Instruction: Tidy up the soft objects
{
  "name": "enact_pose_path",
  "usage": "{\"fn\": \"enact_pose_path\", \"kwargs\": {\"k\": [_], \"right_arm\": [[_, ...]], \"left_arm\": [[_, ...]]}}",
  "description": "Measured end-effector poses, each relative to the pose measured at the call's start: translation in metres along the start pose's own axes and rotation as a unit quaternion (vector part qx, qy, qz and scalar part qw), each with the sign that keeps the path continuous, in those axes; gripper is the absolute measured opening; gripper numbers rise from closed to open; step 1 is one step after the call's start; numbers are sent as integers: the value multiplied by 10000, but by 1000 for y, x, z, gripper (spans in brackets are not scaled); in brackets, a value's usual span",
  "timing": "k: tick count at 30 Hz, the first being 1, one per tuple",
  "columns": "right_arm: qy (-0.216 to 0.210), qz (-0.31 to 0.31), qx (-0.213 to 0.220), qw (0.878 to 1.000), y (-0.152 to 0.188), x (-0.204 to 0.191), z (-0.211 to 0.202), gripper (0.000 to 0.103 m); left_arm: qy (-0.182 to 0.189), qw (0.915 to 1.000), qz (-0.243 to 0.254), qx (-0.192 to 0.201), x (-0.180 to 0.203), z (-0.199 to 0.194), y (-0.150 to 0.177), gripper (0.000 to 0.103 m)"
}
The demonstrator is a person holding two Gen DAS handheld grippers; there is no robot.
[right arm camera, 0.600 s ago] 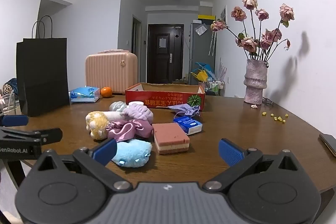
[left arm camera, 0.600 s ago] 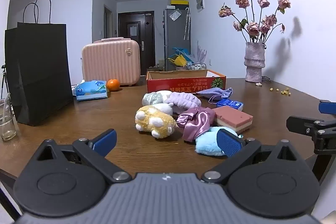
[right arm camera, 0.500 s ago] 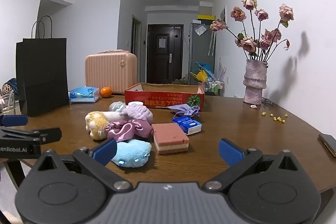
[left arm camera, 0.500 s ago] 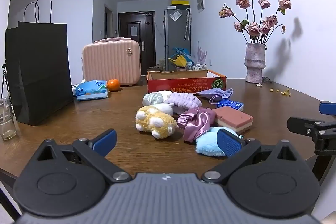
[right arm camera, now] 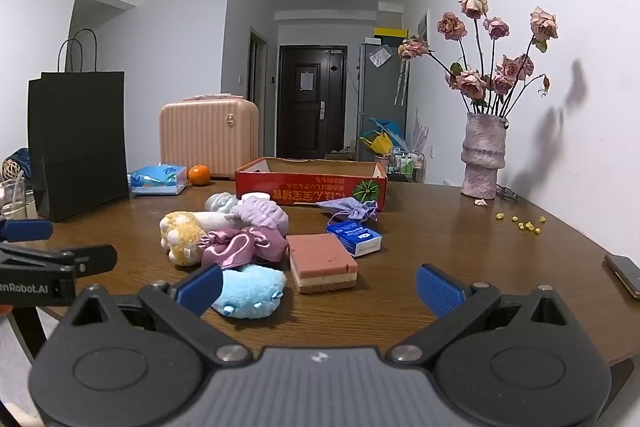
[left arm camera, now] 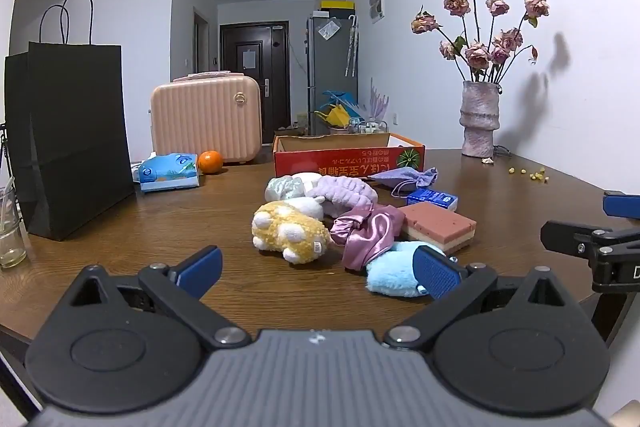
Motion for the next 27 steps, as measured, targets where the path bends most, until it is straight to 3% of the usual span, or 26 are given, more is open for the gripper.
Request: {"fn": "enact_pose_path", "kwargs": {"k": [27], "right_arm": [[12, -9, -4, 10000, 0, -1, -1, 103]], "left_arm": [[-18, 10000, -2, -29, 1, 2, 1, 103]]}}
Point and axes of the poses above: each gripper's, at about its wrist camera, not at the fingertips, and z roughly the way its jaws point, x to its right, y to its underside, the point moved 5 cm from there along z, roughly the way its jaws point, and after that the axes turned 9 degrees about -x, right-handed, at the moved point
